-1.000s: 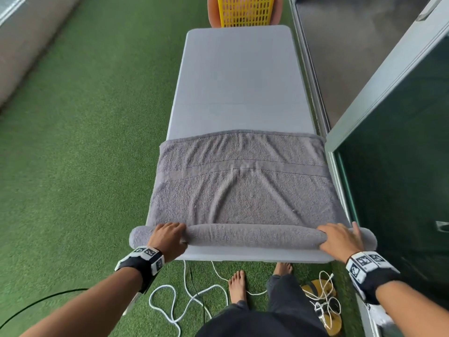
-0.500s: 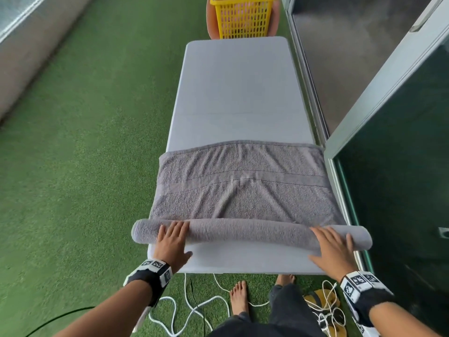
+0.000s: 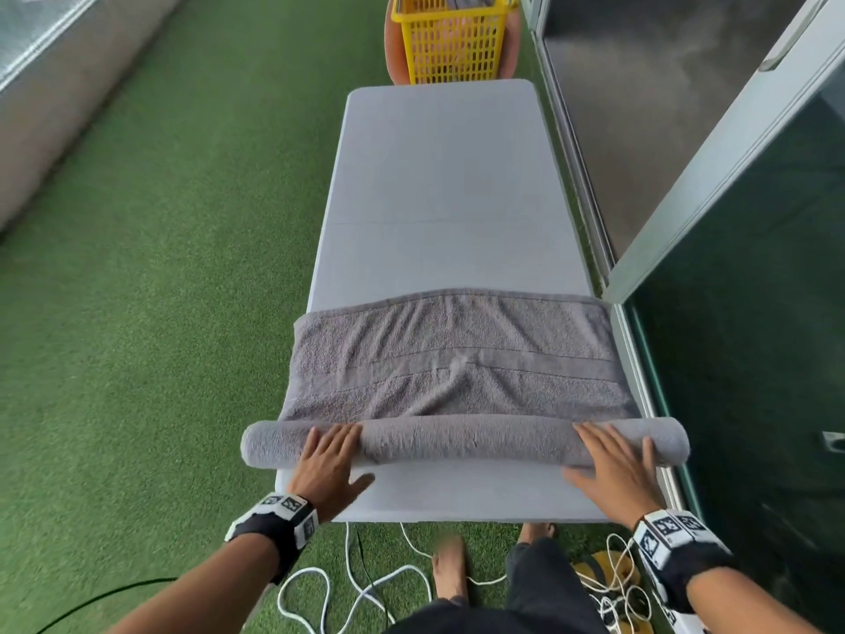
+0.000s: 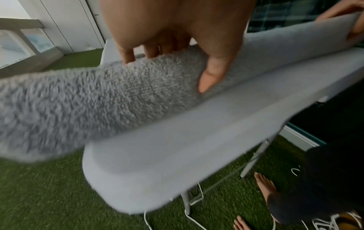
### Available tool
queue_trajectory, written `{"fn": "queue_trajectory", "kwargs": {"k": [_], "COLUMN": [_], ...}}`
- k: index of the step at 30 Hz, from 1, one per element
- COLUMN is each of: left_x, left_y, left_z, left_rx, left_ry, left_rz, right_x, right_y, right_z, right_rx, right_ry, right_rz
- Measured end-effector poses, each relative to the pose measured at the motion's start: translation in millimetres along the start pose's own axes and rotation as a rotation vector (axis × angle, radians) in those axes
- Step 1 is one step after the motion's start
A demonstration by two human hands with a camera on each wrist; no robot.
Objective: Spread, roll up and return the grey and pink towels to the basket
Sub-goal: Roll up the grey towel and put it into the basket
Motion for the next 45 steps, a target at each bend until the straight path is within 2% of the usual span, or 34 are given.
{"fn": "queue_trajectory", "kwargs": {"k": [3, 7, 10, 11, 14, 17, 20, 21, 24, 26, 28, 31, 34, 37, 38, 41, 45], "left_x": [-3.0, 18.6, 22.5, 21.8, 11.7, 14.3, 31.6, 36.7, 37.8, 32.0, 24.3, 24.5, 39.3, 45.2, 44.1, 37.1, 50.6], "left_y": [7.0, 4.5, -3.9, -6.6, -6.7, -2.9, -3.1, -4.0, -8.6, -10.0, -10.9, -15.5, -18.2, -21.6, -22.7, -24.4, -26.7], "left_z": [0.1, 18.2, 28.9, 28.7, 21.3, 18.3, 33.7, 38.4, 51.8, 54.0, 52.7, 57.8, 73.4, 92.2, 96.6, 102.3, 120.4], "left_rx": [0.033, 0.023, 0.103, 0.131, 0.084, 0.031, 0.048, 0.061, 0.136, 0.098, 0.055, 0.032, 0.029, 0.094, 0.097, 0.014, -0.023], "left_ry": [-0.022, -0.061, 0.024, 0.018, -0.061, -0.049, -0.109, -0.094, 0.046, 0.020, -0.038, -0.028, -0.049, 0.034, 0.030, -0.052, -0.028], "left_rz": [-0.008, 0.059, -0.024, -0.050, -0.016, 0.059, 0.113, 0.104, -0.081, -0.075, 0.040, 0.085, 0.005, -0.108, -0.115, 0.012, 0.102], "right_x": [6.3, 26.1, 36.2, 36.6, 26.7, 19.1, 31.2, 36.6, 48.0, 45.6, 37.3, 35.2, 50.8, 56.8, 56.7, 51.8, 66.0], "right_y": [-2.3, 1.6, 7.2, 7.8, 3.9, -2.7, -1.5, -0.1, 6.1, 9.2, 11.3, 12.1, 10.3, 11.2, 10.8, 11.9, 12.1], "right_z": [0.2, 23.1, 36.7, 38.3, 30.7, 20.7, 29.3, 35.6, 54.5, 60.5, 56.5, 55.4, 72.3, 89.6, 92.0, 92.5, 110.9], "right_rx": [-0.001, 0.002, -0.001, -0.002, 0.022, 0.059, 0.058, 0.051, 0.028, 0.043, 0.089, 0.115, 0.098, 0.112, 0.131, 0.181, 0.177], "right_ry": [-0.034, -0.143, 0.031, 0.041, -0.093, -0.110, -0.177, -0.148, 0.059, 0.012, -0.071, -0.035, 0.009, 0.150, 0.147, 0.052, 0.134], "right_rz": [-0.128, -0.088, 0.022, 0.064, -0.027, -0.205, -0.189, -0.164, -0.029, 0.007, -0.090, -0.184, -0.103, 0.010, 0.031, -0.090, -0.111]}}
Point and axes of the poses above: each hand's wrist, its own z-axis towards the middle knuckle, its own x-axis out of the back of the hand, y = z × x, the point moved 1 cm from there along z, towards the middle knuckle, and after that the axes turned 1 degree about x, right-handed, at the moved point
